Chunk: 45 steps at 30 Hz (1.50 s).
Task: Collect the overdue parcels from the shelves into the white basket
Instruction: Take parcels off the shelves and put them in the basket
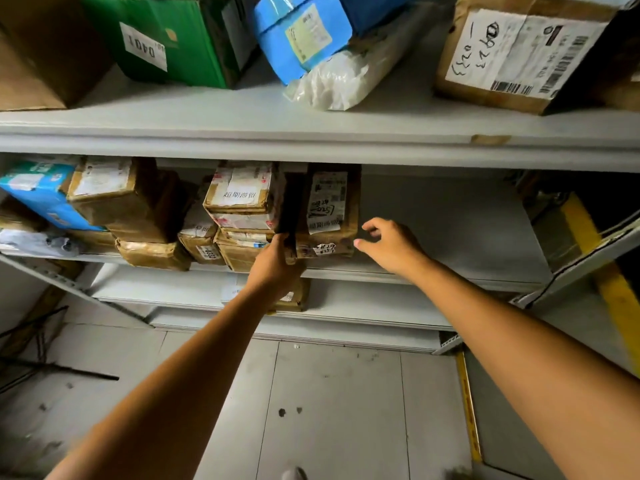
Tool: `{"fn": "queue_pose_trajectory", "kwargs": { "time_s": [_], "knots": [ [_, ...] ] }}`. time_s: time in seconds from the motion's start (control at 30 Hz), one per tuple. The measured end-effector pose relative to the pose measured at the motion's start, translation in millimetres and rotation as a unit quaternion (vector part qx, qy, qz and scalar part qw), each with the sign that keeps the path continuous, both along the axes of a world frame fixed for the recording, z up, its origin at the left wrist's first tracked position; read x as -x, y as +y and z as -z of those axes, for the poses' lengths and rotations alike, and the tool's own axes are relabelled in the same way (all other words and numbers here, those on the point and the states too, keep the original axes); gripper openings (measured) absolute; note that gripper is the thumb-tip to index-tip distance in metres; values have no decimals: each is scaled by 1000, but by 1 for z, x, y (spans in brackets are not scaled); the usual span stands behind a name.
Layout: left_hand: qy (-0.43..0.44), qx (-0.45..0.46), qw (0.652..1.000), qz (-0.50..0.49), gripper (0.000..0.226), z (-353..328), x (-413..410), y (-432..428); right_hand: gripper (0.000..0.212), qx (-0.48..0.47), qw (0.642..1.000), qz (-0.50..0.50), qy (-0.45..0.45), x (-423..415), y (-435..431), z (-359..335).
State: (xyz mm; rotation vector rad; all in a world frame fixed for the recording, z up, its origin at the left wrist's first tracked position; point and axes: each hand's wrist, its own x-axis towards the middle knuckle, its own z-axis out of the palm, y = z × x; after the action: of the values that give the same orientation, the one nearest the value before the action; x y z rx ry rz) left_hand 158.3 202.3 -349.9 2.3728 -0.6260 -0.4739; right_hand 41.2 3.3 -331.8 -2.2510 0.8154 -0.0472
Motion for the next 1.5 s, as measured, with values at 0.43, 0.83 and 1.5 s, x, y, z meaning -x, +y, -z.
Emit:
{"fn": "queue_pose_trajectory", "kwargs": {
  "time_s": [0.43,0.83,1.5],
  "knots": [
    [77,108,990,-35,41,21,5,-17,34,-166,971,138,-101,-19,3,29],
    [258,214,940,-64,52,15,8,-27,73,-246,953,149,-94,-4,-4,38],
    [318,192,928,-3,60,-49,71,-48,80,-249,937,198,-145,103,4,-36]
  ]
}}
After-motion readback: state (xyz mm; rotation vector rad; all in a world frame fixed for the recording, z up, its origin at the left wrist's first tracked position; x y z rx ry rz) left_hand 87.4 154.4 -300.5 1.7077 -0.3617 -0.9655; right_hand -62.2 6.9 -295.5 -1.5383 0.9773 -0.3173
